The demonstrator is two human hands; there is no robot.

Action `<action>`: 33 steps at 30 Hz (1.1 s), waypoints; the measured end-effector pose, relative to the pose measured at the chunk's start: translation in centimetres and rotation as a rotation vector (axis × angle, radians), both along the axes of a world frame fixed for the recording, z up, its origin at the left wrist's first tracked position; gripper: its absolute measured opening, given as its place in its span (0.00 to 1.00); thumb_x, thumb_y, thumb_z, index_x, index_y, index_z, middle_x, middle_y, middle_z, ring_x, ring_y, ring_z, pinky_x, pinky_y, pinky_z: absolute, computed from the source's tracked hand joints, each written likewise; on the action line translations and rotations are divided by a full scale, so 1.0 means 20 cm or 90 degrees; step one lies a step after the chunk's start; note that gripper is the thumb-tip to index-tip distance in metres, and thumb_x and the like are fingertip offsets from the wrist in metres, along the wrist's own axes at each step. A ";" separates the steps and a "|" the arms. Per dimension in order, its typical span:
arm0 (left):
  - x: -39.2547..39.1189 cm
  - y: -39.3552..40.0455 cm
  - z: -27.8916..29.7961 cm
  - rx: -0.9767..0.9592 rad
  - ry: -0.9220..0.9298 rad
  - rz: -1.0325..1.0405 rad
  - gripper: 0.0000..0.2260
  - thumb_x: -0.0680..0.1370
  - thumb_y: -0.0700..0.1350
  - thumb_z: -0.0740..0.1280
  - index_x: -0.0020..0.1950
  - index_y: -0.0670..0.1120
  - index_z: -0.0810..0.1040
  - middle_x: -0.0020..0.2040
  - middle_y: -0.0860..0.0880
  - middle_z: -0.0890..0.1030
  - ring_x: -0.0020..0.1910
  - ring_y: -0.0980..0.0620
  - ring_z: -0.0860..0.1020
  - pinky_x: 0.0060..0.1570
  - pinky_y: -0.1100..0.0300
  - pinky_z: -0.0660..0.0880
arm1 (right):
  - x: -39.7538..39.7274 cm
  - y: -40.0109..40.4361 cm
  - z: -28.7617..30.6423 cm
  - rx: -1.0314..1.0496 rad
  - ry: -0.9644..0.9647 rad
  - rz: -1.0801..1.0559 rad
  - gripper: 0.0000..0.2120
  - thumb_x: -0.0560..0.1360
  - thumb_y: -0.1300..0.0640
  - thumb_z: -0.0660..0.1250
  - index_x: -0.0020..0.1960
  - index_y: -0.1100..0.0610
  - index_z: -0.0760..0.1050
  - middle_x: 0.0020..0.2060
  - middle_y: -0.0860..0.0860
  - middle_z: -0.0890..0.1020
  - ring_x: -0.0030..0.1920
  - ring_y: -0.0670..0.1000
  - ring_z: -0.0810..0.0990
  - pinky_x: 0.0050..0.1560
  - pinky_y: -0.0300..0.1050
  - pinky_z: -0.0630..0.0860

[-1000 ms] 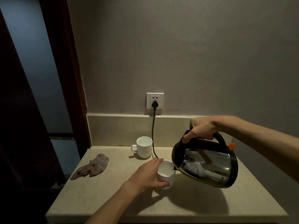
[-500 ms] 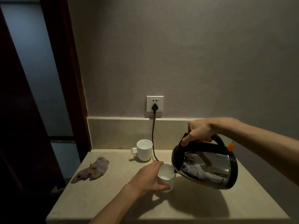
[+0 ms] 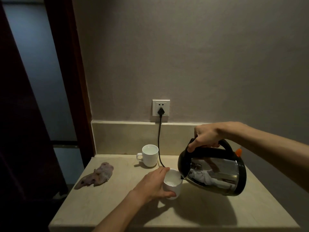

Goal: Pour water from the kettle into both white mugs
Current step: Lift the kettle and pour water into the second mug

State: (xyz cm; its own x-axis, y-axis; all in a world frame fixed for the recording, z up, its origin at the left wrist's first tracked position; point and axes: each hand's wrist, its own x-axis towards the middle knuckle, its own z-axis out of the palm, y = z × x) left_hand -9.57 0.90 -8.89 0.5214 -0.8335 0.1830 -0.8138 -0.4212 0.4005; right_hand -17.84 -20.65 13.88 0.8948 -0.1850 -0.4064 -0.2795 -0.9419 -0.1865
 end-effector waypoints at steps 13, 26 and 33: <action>-0.01 0.00 0.01 0.006 0.001 0.001 0.43 0.72 0.65 0.75 0.80 0.50 0.62 0.75 0.52 0.70 0.71 0.51 0.72 0.70 0.54 0.72 | 0.00 0.00 0.00 -0.008 0.002 0.003 0.23 0.72 0.38 0.71 0.46 0.60 0.84 0.32 0.51 0.80 0.29 0.48 0.76 0.29 0.39 0.72; -0.02 0.00 0.01 0.006 0.004 0.005 0.42 0.72 0.65 0.75 0.80 0.50 0.62 0.75 0.51 0.71 0.71 0.51 0.72 0.70 0.54 0.71 | 0.01 0.03 0.01 -0.016 0.010 0.011 0.20 0.73 0.39 0.71 0.42 0.58 0.82 0.28 0.50 0.77 0.26 0.48 0.74 0.27 0.38 0.70; -0.02 0.01 0.02 0.008 0.006 0.002 0.43 0.73 0.64 0.75 0.81 0.50 0.62 0.76 0.51 0.70 0.71 0.50 0.71 0.71 0.53 0.71 | 0.02 0.04 0.01 -0.009 0.030 0.003 0.20 0.73 0.40 0.72 0.41 0.58 0.81 0.27 0.50 0.76 0.25 0.48 0.72 0.27 0.39 0.69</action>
